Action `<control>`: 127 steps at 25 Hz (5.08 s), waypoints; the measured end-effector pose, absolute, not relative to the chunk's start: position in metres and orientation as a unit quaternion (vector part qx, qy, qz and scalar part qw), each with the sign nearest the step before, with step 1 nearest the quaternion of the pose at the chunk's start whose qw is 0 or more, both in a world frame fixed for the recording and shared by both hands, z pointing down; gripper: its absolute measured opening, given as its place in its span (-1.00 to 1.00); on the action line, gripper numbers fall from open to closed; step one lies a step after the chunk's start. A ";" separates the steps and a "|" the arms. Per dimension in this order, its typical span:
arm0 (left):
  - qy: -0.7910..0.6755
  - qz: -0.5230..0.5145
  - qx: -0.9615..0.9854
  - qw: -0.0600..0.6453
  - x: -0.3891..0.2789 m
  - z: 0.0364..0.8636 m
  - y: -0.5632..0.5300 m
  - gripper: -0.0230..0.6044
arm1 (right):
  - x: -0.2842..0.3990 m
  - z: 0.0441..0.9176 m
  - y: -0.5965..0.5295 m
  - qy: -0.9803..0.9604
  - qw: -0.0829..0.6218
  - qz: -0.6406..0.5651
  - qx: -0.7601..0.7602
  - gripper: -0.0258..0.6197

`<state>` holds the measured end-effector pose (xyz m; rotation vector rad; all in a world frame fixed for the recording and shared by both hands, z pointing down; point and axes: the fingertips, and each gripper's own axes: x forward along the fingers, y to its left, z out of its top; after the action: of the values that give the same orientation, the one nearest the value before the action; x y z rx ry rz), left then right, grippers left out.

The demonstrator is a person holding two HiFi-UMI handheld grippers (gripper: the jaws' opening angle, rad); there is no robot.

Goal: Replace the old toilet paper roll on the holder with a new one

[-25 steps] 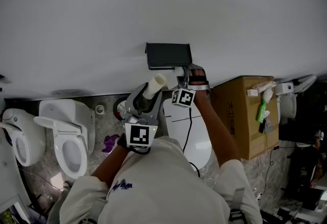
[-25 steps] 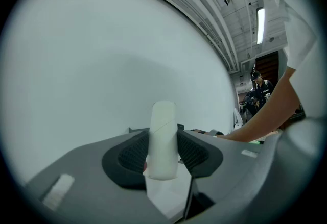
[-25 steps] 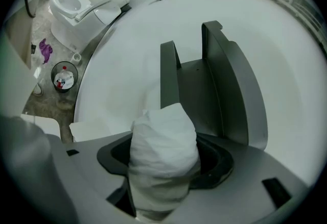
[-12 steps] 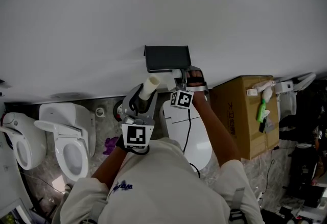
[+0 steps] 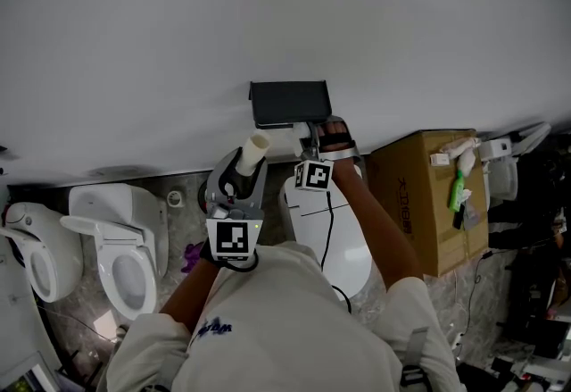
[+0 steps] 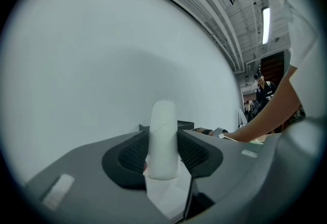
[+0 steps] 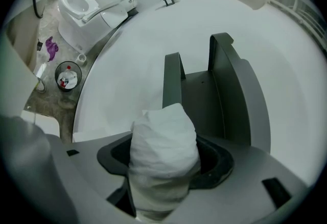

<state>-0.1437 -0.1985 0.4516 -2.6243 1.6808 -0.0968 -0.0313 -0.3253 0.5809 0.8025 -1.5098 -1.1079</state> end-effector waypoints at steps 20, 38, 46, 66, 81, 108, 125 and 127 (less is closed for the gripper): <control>0.550 -0.042 -0.834 0.006 -0.160 0.463 -0.192 -0.34 | -0.071 0.579 -0.315 -0.630 0.511 -0.493 0.314 -0.01; 0.548 -0.041 -0.835 0.005 -0.162 0.463 -0.190 -0.34 | -0.093 0.578 -0.312 -0.633 0.504 -0.496 0.315 -0.01; 0.548 -0.036 -0.836 0.004 -0.163 0.462 -0.189 -0.34 | -0.101 0.578 -0.311 -0.635 0.501 -0.495 0.316 -0.01; 0.545 -0.038 -0.837 0.007 -0.164 0.459 -0.181 -0.35 | -0.118 0.576 -0.306 -0.635 0.496 -0.498 0.320 -0.01; 0.556 -0.030 -0.830 0.006 -0.172 0.453 -0.175 -0.34 | -0.110 0.562 -0.282 -0.674 0.460 -0.440 0.374 0.38; 0.428 0.004 -0.904 0.014 0.005 0.383 -0.084 -0.34 | 0.159 0.387 -0.046 -0.716 0.074 -0.031 0.694 -0.55; 0.412 0.019 -0.910 0.050 0.033 0.361 -0.016 -0.34 | 0.201 0.365 0.049 -0.709 0.019 0.005 0.705 -0.91; 0.415 0.014 -0.909 0.048 0.027 0.366 -0.015 -0.34 | 0.202 0.374 0.054 -0.708 0.016 0.018 0.706 -0.91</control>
<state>0.0273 -0.0154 0.3664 -2.7712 1.2641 0.0420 0.2020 0.0545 0.3745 2.1968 -2.2012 0.0561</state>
